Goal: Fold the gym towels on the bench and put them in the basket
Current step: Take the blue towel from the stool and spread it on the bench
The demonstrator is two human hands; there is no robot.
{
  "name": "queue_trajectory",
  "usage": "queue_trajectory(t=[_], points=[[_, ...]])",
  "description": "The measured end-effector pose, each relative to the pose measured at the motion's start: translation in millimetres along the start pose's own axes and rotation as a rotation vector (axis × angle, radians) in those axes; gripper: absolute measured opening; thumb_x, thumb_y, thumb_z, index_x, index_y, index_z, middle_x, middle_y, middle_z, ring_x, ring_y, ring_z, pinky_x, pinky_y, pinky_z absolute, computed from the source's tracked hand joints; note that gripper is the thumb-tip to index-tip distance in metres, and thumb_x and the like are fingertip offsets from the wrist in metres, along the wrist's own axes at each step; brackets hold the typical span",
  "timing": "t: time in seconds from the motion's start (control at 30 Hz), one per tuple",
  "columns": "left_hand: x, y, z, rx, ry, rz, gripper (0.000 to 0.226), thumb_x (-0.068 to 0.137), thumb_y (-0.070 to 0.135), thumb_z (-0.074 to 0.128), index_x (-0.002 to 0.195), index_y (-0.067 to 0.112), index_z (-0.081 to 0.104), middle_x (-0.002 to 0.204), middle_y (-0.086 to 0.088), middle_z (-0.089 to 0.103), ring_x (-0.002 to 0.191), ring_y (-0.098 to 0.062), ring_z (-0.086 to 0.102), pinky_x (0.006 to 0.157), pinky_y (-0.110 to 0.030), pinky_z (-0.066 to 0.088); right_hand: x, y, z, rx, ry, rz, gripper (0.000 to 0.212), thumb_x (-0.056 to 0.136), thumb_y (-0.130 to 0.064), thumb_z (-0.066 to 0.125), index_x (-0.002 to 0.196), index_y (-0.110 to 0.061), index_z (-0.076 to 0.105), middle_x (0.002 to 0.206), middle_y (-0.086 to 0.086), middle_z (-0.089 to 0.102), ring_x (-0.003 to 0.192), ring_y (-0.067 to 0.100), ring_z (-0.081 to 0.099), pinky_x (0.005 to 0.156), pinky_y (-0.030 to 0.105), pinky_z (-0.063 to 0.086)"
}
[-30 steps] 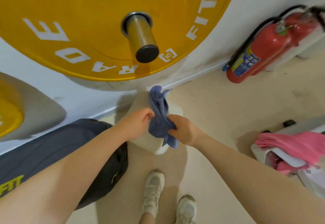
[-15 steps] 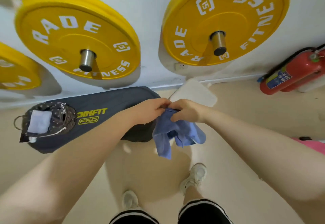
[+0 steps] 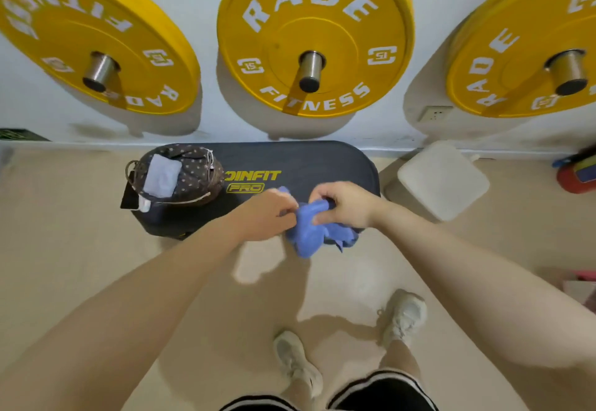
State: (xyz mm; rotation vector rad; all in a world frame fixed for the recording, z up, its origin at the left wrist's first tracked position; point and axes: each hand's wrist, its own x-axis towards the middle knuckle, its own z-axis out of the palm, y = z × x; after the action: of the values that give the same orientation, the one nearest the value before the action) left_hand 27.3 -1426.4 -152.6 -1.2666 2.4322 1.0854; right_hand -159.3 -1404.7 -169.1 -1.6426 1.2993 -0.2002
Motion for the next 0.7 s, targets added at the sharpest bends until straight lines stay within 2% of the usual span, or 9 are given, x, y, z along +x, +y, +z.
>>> queue_trajectory(t=[0.07,0.1,0.2,0.3,0.37,0.5,0.57,0.63,0.7], points=[[-6,-19,-7,-0.047,0.031,-0.009,0.036,0.074,0.041,0.032,0.068,0.012,0.053,0.066,0.0,0.051,0.066,-0.021,0.046,0.066,-0.03,0.038,14,-9,6,-0.01,0.099,0.018,0.019,0.077,-0.014,0.07,0.079,-0.018,0.052,0.079,-0.001,0.056,0.07,0.014,0.046,0.061,0.02,0.036],[-6,-28,-10,-0.1,0.017,-0.051,0.028,0.077,0.04,0.037,0.07,0.017,0.05,0.067,0.001,0.053,0.066,-0.022,0.049,0.065,-0.032,0.04,19,-9,7,-0.015,0.14,0.037,0.02,0.077,-0.014,0.07,0.08,-0.017,0.051,0.079,-0.001,0.056,0.07,0.015,0.045,0.06,0.022,0.036],[3,-56,-9,-0.122,-0.079,-0.128,0.01,0.085,0.025,0.054,0.082,0.019,0.046,0.072,0.006,0.052,0.07,-0.017,0.047,0.06,-0.021,0.036,29,7,4,0.086,0.233,0.112,0.018,0.079,-0.016,0.07,0.081,-0.013,0.053,0.075,-0.003,0.056,0.067,0.012,0.047,0.061,0.02,0.038],[17,-83,-1,-0.096,-0.075,-0.18,0.022,0.087,0.023,0.056,0.07,0.021,0.042,0.066,0.009,0.047,0.063,-0.012,0.042,0.052,-0.019,0.03,45,29,0,0.21,0.245,0.18,0.014,0.082,-0.015,0.066,0.078,-0.012,0.053,0.068,-0.008,0.052,0.063,0.007,0.045,0.057,0.012,0.037],[28,-101,1,-0.083,-0.032,-0.226,0.026,0.088,0.023,0.056,0.067,0.021,0.04,0.065,0.006,0.046,0.063,-0.015,0.042,0.052,-0.021,0.029,61,46,-4,0.202,0.247,0.243,0.017,0.086,-0.014,0.061,0.072,-0.015,0.052,0.066,-0.006,0.05,0.063,0.01,0.043,0.058,0.016,0.036],[52,-129,-7,-0.14,0.153,-0.308,0.004,0.087,0.018,0.058,0.088,0.014,0.058,0.076,-0.001,0.056,0.073,-0.019,0.048,0.058,-0.024,0.034,95,75,-15,0.141,0.311,0.322,0.026,0.091,-0.015,0.051,0.067,-0.007,0.052,0.066,0.001,0.049,0.064,0.015,0.039,0.056,0.017,0.033],[66,-137,-12,-0.19,0.249,-0.338,0.003,0.088,0.017,0.057,0.086,0.015,0.059,0.075,-0.002,0.056,0.07,-0.019,0.049,0.058,-0.027,0.035,108,81,-22,0.211,0.354,0.31,0.033,0.092,-0.013,0.05,0.06,-0.012,0.047,0.062,0.001,0.046,0.06,0.013,0.037,0.055,0.018,0.032],[73,-138,-13,-0.182,0.248,-0.368,0.017,0.088,0.017,0.055,0.072,0.017,0.052,0.068,-0.002,0.052,0.067,-0.019,0.047,0.056,-0.028,0.035,116,83,-26,0.207,0.338,0.304,0.034,0.094,-0.013,0.048,0.06,-0.014,0.046,0.061,-0.002,0.045,0.061,0.014,0.038,0.055,0.015,0.032],[79,-139,-9,0.057,0.06,-0.372,0.031,0.091,0.023,0.049,0.062,0.018,0.041,0.062,0.0,0.043,0.068,-0.019,0.043,0.056,-0.03,0.03,122,87,-26,0.035,0.135,0.35,0.03,0.096,-0.015,0.044,0.066,-0.01,0.047,0.065,0.0,0.046,0.07,0.019,0.041,0.063,0.024,0.034]])
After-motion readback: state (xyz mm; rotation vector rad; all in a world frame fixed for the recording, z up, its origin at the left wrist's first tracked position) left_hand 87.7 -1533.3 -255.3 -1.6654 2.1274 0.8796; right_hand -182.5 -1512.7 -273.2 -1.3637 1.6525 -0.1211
